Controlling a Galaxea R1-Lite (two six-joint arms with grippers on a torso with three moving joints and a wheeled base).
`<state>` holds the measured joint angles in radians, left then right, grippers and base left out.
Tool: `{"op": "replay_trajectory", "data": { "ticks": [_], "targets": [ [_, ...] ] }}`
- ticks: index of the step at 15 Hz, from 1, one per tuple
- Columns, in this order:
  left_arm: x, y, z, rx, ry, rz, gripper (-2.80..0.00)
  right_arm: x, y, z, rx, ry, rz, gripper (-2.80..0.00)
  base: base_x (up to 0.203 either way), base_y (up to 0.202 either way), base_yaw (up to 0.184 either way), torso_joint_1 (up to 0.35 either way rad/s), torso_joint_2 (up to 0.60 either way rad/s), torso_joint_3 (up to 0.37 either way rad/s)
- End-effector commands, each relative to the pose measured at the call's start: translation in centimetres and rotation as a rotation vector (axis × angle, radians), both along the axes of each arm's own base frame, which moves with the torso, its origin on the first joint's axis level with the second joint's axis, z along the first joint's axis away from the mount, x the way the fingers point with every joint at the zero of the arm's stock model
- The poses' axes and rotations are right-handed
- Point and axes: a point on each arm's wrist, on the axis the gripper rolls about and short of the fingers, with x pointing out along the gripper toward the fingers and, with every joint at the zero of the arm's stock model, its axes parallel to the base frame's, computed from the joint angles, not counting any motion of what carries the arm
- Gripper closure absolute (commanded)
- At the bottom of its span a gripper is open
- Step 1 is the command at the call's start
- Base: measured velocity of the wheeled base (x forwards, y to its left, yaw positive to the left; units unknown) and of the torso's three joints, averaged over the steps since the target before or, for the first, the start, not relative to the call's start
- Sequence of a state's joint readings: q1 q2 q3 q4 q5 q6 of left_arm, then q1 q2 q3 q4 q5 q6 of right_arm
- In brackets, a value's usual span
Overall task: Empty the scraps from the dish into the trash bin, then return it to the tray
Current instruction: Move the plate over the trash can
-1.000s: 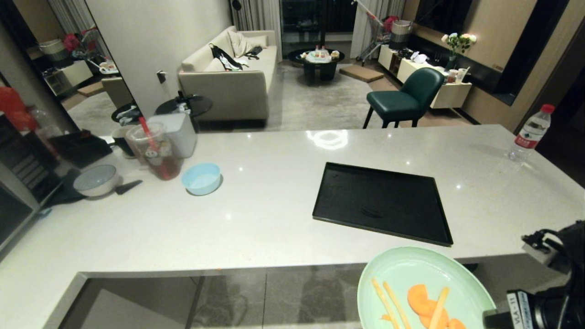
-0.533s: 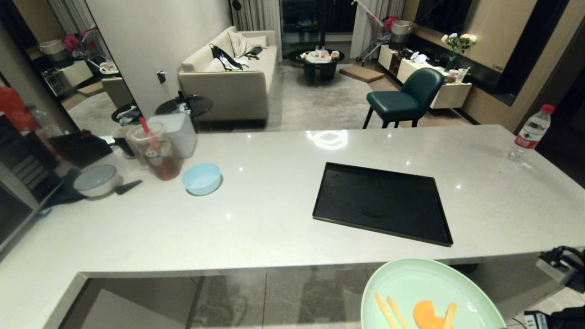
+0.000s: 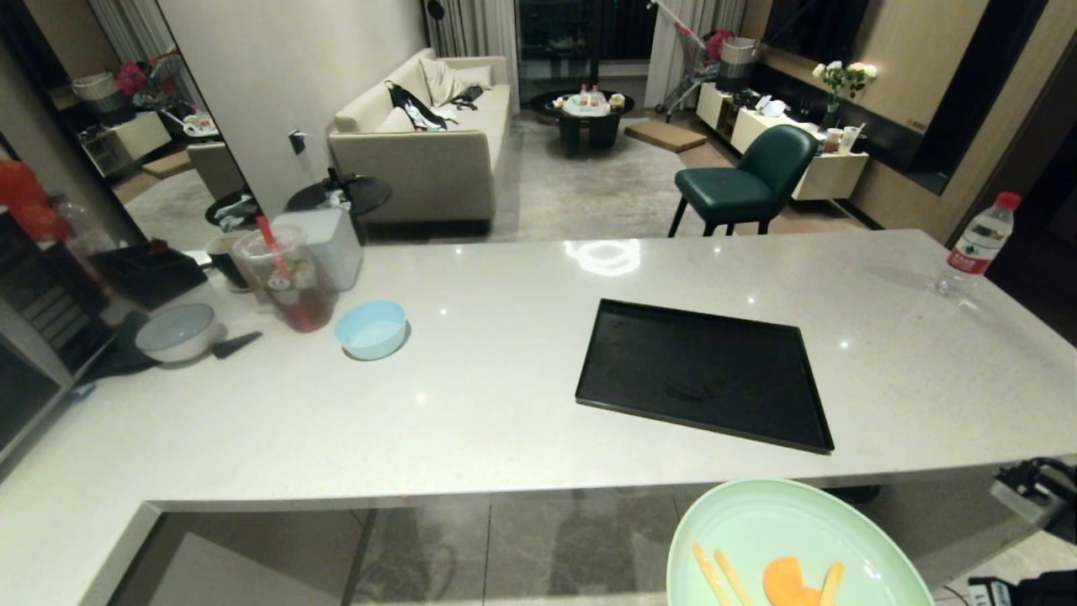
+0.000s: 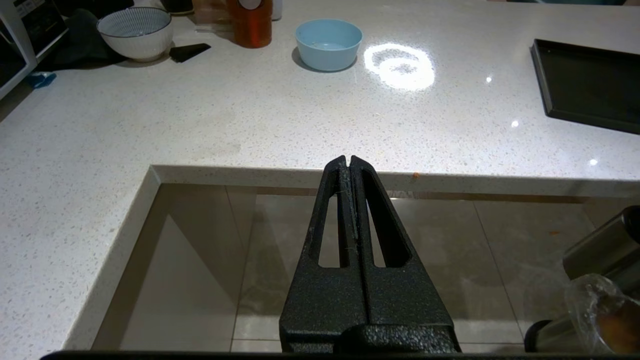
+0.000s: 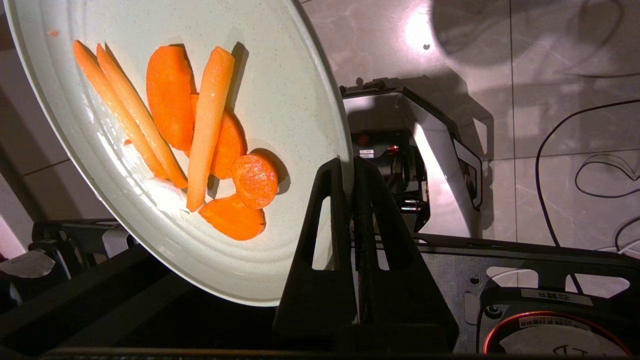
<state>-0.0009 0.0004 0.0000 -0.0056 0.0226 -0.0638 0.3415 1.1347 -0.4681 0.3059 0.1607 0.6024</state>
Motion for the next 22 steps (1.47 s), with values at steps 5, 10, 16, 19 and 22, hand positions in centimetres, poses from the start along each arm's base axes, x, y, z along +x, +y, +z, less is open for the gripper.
{"op": "replay_trajectory", "data": {
  "ticks": [5, 10, 16, 19, 22],
  "targets": [
    [0.0, 0.0, 0.0, -0.001, 0.001, 0.000, 0.00, -0.4, -0.1, 0.0, 0.004, 0.004, -0.003, 0.00, 0.000, 0.000, 0.000, 0.000, 0.00, 0.000],
    [0.0, 0.0, 0.0, -0.001, 0.001, 0.000, 0.00, -2.0, -0.7, -0.6, 0.002, 0.007, -0.002, 0.00, 0.000, 0.000, 0.000, 0.000, 0.00, 0.000],
    [0.0, 0.0, 0.0, -0.001, 0.001, 0.000, 0.00, -2.0, -0.7, -0.7, 0.002, 0.015, -0.003, 0.00, 0.000, 0.000, 0.000, 0.000, 0.00, 0.000],
    [0.0, 0.0, 0.0, -0.001, 0.001, 0.001, 0.00, -1.7, -0.6, -0.8, 0.000, 0.025, -0.003, 0.00, 0.000, 0.000, 0.000, 0.000, 0.00, 0.000],
    [0.0, 0.0, 0.0, -0.001, 0.001, 0.000, 0.00, -0.7, -0.2, -0.5, -0.003, 0.038, -0.006, 0.00, 0.000, 0.000, 0.000, 0.000, 0.00, 0.000]
  ]
}}
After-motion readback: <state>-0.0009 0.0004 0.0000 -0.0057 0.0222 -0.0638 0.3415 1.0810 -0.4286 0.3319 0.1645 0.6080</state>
